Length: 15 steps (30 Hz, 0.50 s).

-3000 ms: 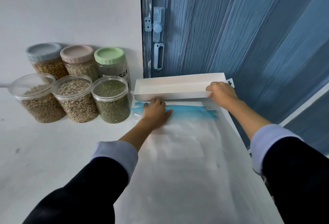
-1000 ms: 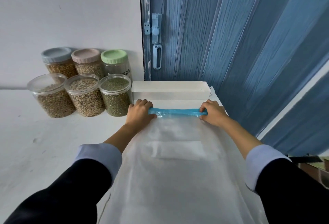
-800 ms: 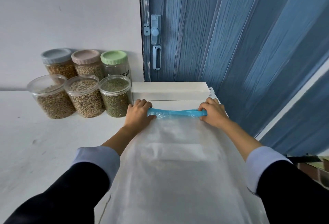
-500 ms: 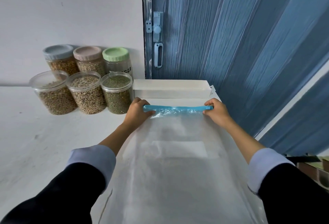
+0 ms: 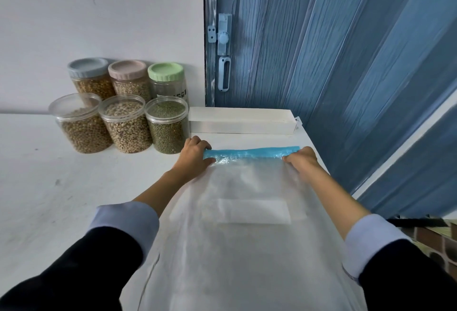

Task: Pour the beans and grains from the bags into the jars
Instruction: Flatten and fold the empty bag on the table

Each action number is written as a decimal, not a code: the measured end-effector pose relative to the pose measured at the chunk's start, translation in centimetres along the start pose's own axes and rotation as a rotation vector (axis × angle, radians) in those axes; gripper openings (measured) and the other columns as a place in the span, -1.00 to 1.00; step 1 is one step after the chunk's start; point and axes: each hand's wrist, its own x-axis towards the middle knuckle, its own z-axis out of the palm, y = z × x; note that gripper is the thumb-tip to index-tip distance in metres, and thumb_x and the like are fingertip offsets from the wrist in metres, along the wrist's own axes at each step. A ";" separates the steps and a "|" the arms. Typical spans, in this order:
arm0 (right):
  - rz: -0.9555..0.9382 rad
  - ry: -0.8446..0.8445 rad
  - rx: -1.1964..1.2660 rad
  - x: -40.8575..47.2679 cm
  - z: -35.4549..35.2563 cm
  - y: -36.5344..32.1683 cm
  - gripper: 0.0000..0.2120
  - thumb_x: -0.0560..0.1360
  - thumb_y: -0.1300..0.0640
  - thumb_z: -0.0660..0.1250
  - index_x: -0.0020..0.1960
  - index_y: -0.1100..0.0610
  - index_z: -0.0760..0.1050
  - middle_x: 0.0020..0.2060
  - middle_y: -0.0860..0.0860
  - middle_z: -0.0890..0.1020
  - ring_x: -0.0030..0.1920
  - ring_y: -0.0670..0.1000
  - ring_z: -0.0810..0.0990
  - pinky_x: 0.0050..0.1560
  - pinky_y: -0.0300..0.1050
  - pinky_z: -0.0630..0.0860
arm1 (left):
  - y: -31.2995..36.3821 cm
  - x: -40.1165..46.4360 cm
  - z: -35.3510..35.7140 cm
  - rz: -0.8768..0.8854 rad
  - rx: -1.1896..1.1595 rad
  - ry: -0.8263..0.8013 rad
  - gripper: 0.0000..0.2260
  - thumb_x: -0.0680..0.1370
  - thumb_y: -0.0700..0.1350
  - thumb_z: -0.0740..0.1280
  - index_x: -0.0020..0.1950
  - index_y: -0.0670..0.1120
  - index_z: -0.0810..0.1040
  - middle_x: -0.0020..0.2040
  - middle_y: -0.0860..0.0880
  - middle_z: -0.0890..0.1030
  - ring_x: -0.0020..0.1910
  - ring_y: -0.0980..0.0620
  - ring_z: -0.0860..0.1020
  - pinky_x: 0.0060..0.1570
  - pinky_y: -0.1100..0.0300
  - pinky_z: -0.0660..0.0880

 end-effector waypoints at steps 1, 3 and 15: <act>0.007 -0.011 -0.017 0.2 0.0 0.2 -0.85 0.44 0.35 0.33 -0.13 0.20 0.37 -0.09 0.15 0.48 -0.14 0.07 0.45 -0.37 -0.18 0.31 | 0.0 0.0 0.0 -0.016 -0.009 -0.007 -0.67 0.47 -0.10 0.44 0.16 -0.22 0.55 0.10 -0.20 0.47 0.15 -0.16 0.37 0.17 0.09 0.30; -0.016 0.014 -0.156 -0.2 0.0 0.4 -0.88 0.44 0.35 0.26 -0.13 0.17 0.36 -0.02 0.16 0.43 -0.05 0.10 0.40 -0.31 -0.16 0.34 | -0.1 -0.1 0.0 -0.025 0.004 -0.013 -0.68 0.47 -0.08 0.44 0.15 -0.21 0.57 0.10 -0.19 0.45 0.15 -0.16 0.35 0.16 0.07 0.31; -0.100 0.153 -0.462 -1.8 0.4 0.4 -0.72 0.57 0.23 0.20 0.26 0.23 0.39 0.30 0.21 0.31 0.34 0.21 0.26 0.22 0.04 0.32 | 1.4 -1.0 -0.3 0.024 0.194 -0.111 -0.65 0.54 -0.01 0.34 0.23 -0.17 0.41 0.18 -0.14 0.45 0.17 -0.11 0.41 0.19 0.03 0.37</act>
